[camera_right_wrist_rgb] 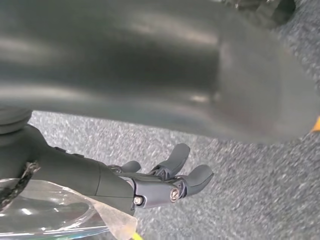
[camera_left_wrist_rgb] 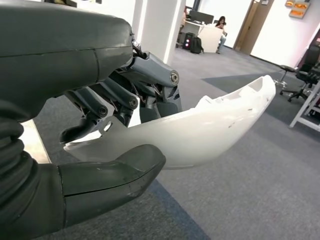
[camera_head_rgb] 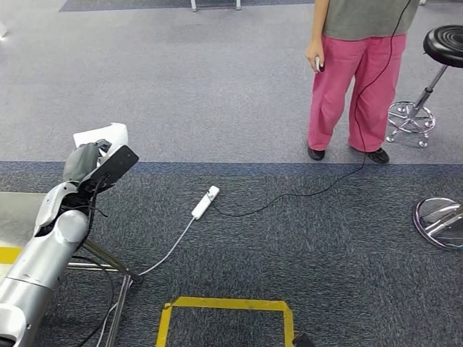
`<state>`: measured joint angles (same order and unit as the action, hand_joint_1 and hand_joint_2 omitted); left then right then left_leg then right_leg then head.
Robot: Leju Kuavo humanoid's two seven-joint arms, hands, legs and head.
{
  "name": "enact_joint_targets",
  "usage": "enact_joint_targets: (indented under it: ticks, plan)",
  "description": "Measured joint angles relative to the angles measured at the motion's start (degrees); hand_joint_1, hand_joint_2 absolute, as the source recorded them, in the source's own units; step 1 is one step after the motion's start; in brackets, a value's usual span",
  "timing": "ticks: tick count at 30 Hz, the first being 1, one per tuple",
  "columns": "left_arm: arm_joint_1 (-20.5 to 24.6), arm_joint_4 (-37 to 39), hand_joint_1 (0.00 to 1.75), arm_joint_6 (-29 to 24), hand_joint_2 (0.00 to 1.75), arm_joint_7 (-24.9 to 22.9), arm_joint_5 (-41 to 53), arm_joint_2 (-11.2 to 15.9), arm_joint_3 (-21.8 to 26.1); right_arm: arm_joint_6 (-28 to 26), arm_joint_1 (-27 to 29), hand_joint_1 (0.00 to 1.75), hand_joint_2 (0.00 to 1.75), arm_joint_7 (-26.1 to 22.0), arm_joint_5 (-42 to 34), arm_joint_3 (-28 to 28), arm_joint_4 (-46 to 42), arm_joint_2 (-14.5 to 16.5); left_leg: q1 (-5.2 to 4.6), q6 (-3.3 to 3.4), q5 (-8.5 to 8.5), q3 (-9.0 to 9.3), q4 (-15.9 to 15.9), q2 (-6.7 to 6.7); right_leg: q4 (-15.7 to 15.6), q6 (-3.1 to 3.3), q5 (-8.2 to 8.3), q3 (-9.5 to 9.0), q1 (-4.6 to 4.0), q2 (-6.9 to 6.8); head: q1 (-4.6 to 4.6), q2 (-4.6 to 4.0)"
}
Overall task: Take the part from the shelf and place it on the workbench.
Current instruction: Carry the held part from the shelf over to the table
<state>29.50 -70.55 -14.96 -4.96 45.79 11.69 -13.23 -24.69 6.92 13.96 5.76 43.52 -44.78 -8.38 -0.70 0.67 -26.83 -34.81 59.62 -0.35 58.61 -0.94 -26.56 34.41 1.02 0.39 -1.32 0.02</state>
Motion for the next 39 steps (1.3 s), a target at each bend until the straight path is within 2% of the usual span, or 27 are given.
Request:
enact_joint_targets:
  ticks: [1,3,4,5,6,7,9,10,11,13,15,17,19,20,21,22,23,25,27,29,31,33,35,36,37,38,39]
  plan:
    - [0.06,0.0,1.75,0.03,1.75,-0.09,0.01,0.01,0.01,-0.03,-0.06,0.0,0.0,0.19,0.28,-0.05,0.02,0.05,0.14,-0.34,-1.49,-1.07,2.45,0.03,-0.05,0.27,0.02,-0.06,0.08,-0.02,-0.03,0.0]
    - [0.04,0.01,1.75,0.13,1.75,-0.26,0.02,0.01,0.02,-0.1,-0.16,0.0,0.0,0.53,0.76,-0.14,0.05,0.05,0.41,-0.9,-5.19,-4.6,10.2,0.07,-0.05,0.55,-0.06,-0.08,0.07,-0.04,-0.12,0.0]
    - [-0.07,0.03,1.75,0.17,1.75,-0.32,0.03,0.01,0.02,-0.14,-0.18,0.0,0.0,0.59,0.97,-0.15,0.08,0.05,0.56,-1.05,-6.41,-6.33,13.73,0.07,-0.05,0.58,-0.09,-0.09,0.06,-0.05,-0.1,0.0]
    - [-0.18,0.05,1.75,0.21,1.75,-0.37,0.03,0.01,0.02,-0.19,-0.19,0.0,0.0,0.62,1.2,-0.15,0.14,0.06,0.68,-1.11,-6.54,-7.3,15.53,0.08,-0.05,0.59,-0.12,-0.12,0.06,-0.05,-0.12,0.0]
    - [-0.26,0.09,1.75,0.22,1.75,-0.37,0.04,0.01,0.02,-0.24,-0.2,0.0,0.0,0.6,1.45,-0.15,0.24,0.08,0.79,-1.1,-5.48,-7.2,15.01,0.08,-0.05,0.58,-0.15,-0.17,0.06,-0.04,-0.11,0.0]
    - [-0.27,0.11,1.75,0.22,1.75,-0.34,0.07,0.01,0.03,-0.27,-0.24,0.0,0.0,0.54,1.69,-0.16,0.36,0.1,0.87,-1.02,-3.54,-6.03,12.31,0.08,-0.05,0.54,-0.2,-0.28,0.07,-0.03,-0.11,0.0]
    - [-0.13,0.13,1.75,0.22,1.75,-0.24,0.13,0.04,0.04,-0.28,-0.42,0.0,0.0,0.4,2.09,-0.18,0.61,0.16,0.84,-0.72,0.45,-2.29,4.22,0.14,-0.04,0.32,-0.33,-0.44,0.0,0.01,-0.08,0.0]
    - [-0.02,0.13,1.75,0.22,1.75,-0.18,0.16,0.05,0.05,-0.29,-0.55,0.0,0.0,0.33,2.26,-0.19,0.74,0.19,0.73,-0.55,1.35,-0.91,1.19,0.18,-0.02,0.13,-0.37,-0.39,-0.07,0.04,-0.09,0.0]
    - [0.04,0.14,1.75,0.22,1.75,-0.13,0.19,0.07,0.06,-0.3,-0.66,0.0,0.0,0.26,2.4,-0.19,0.92,0.26,0.59,-0.4,1.57,-0.2,-0.49,0.19,-0.03,-0.1,-0.37,-0.28,-0.11,0.05,-0.05,0.0]
    - [0.1,0.17,1.75,0.16,1.75,-0.02,0.32,0.11,0.1,-0.33,-0.81,0.0,0.0,-0.04,2.58,-0.21,1.4,0.46,0.36,-0.01,1.29,-0.03,-1.29,0.08,-0.19,-0.73,-0.33,-0.25,-0.05,-0.12,-0.04,0.0]
    - [0.19,0.2,1.75,0.08,1.75,0.1,0.48,0.17,0.22,-0.43,-0.93,0.0,0.0,-0.41,2.75,-0.3,1.87,0.64,0.42,0.66,1.59,0.33,-1.87,-0.13,0.68,-1.22,-1.12,0.18,0.05,-0.36,0.02,0.0]
    - [0.4,0.21,1.75,0.04,1.75,0.15,0.56,0.2,0.33,-0.55,-1.16,0.0,0.0,-0.51,3.08,-0.38,2.22,0.82,0.47,1.25,1.82,0.64,-2.3,-0.43,5.77,-1.32,-3.89,2.74,0.05,-0.43,0.24,0.0]
    - [0.39,0.23,1.75,0.11,1.75,0.02,0.6,0.2,0.38,-0.59,-1.28,0.0,0.0,-0.21,3.54,-0.39,2.44,0.96,0.25,1.5,1.81,0.61,-2.29,-1.0,13.58,-1.33,-7.05,6.62,0.03,-0.41,0.4,0.0]
    - [0.27,0.24,1.75,0.16,1.75,-0.08,0.62,0.19,0.38,-0.59,-1.25,0.0,0.0,0.0,3.74,-0.41,2.5,0.97,0.13,1.56,1.81,0.61,-2.27,-1.43,15.9,-1.31,-7.53,7.84,0.02,-0.38,0.4,0.0]
    - [0.14,0.26,1.75,0.18,1.75,-0.15,0.63,0.17,0.39,-0.6,-1.21,0.0,0.0,0.17,3.91,-0.43,2.57,0.97,0.05,1.58,1.82,0.62,-2.25,-1.93,16.11,-1.25,-6.93,8.06,0.0,-0.32,0.43,0.0]
    - [0.02,0.28,1.75,0.15,1.75,-0.16,0.65,0.16,0.4,-0.63,-1.18,0.0,0.0,0.24,4.02,-0.45,2.67,0.97,0.02,1.58,1.82,0.66,-2.21,-2.51,13.85,-1.15,-5.28,7.04,0.0,-0.13,0.43,0.0]
    - [-0.05,0.29,1.75,0.1,1.75,-0.13,0.67,0.14,0.42,-0.66,-1.16,0.0,0.0,0.2,4.12,-0.48,2.75,0.97,0.02,1.52,1.78,0.69,-2.13,-3.11,9.8,-1.04,-3.12,5.09,0.04,0.53,0.44,0.0]
    - [-0.02,0.33,1.75,-0.05,1.75,0.0,0.74,0.14,0.45,-0.72,-1.19,0.0,0.0,-0.04,4.23,-0.51,2.94,1.0,-0.03,1.2,1.68,0.42,-1.74,-4.25,2.45,-0.88,-0.64,1.2,0.28,2.76,0.36,0.01]
    - [0.0,0.38,1.75,-0.11,1.75,0.06,0.85,0.16,0.55,-0.72,-1.12,0.0,0.0,-0.09,4.38,-0.54,3.03,1.04,0.12,0.62,1.75,-0.01,-1.48,-5.35,0.15,-0.74,-0.67,-0.33,0.26,3.63,0.33,0.01]
    - [-0.17,0.39,1.75,-0.09,1.75,0.04,1.01,0.26,0.75,-0.67,-1.04,0.0,0.0,0.28,4.62,-0.67,2.91,1.1,0.39,0.05,1.81,-0.25,-1.44,-6.05,-0.14,-0.32,-0.52,-0.59,0.14,2.43,0.38,0.01]
    - [-0.17,0.4,1.75,-0.15,1.75,0.05,1.17,0.44,1.06,-0.67,-1.02,0.0,0.0,0.57,4.9,-0.98,2.72,1.18,0.4,-0.58,0.37,-1.34,0.7,-3.98,-0.47,0.28,-0.38,-0.82,0.22,1.19,0.02,0.01]
    - [-0.09,0.44,1.75,-0.23,1.75,0.09,1.22,0.5,1.28,-0.69,-0.88,0.0,0.0,0.58,5.14,-1.26,2.67,1.21,0.51,-1.25,-3.03,-4.46,7.21,-1.11,-0.59,0.67,-0.46,-0.95,0.16,-0.14,-0.35,0.0]
    - [-0.36,0.56,1.75,-0.24,1.75,0.11,1.23,0.45,1.32,-0.68,-0.77,0.0,0.0,0.57,5.35,-1.38,2.68,1.21,0.82,-1.72,-5.42,-7.84,14.1,-0.29,-0.58,0.78,-0.64,-1.03,0.09,-1.59,-0.38,0.0]
    - [-0.52,0.63,1.75,-0.21,1.75,0.11,1.24,0.45,1.32,-0.66,-0.78,0.0,0.0,0.65,5.48,-1.42,2.67,1.21,0.95,-1.83,-5.14,-8.37,15.1,-0.14,-0.58,0.76,-0.74,-1.09,0.09,-2.32,-0.4,0.0]
    - [-0.6,0.68,1.75,-0.19,1.75,0.08,1.27,0.46,1.32,-0.62,-0.81,0.0,0.0,0.78,5.6,-1.45,2.64,1.21,1.03,-1.84,-3.79,-7.72,13.71,0.08,-0.58,0.71,-0.86,-1.21,0.09,-3.03,-0.4,0.0]
    - [-0.58,0.72,1.75,-0.17,1.75,0.03,1.32,0.47,1.33,-0.58,-0.84,0.0,0.0,0.98,5.72,-1.47,2.57,1.22,1.03,-1.75,-1.74,-6.04,10.35,0.6,-0.58,0.63,-1.0,-1.41,0.08,-3.73,-0.4,0.0]
    - [-0.49,0.72,1.75,-0.15,1.75,-0.04,1.37,0.48,1.36,-0.55,-0.87,0.0,0.0,1.21,5.84,-1.49,2.46,1.22,0.85,-1.53,0.13,-3.9,6.17,2.09,-0.59,0.51,-1.16,-1.64,0.05,-4.39,-0.39,0.0]
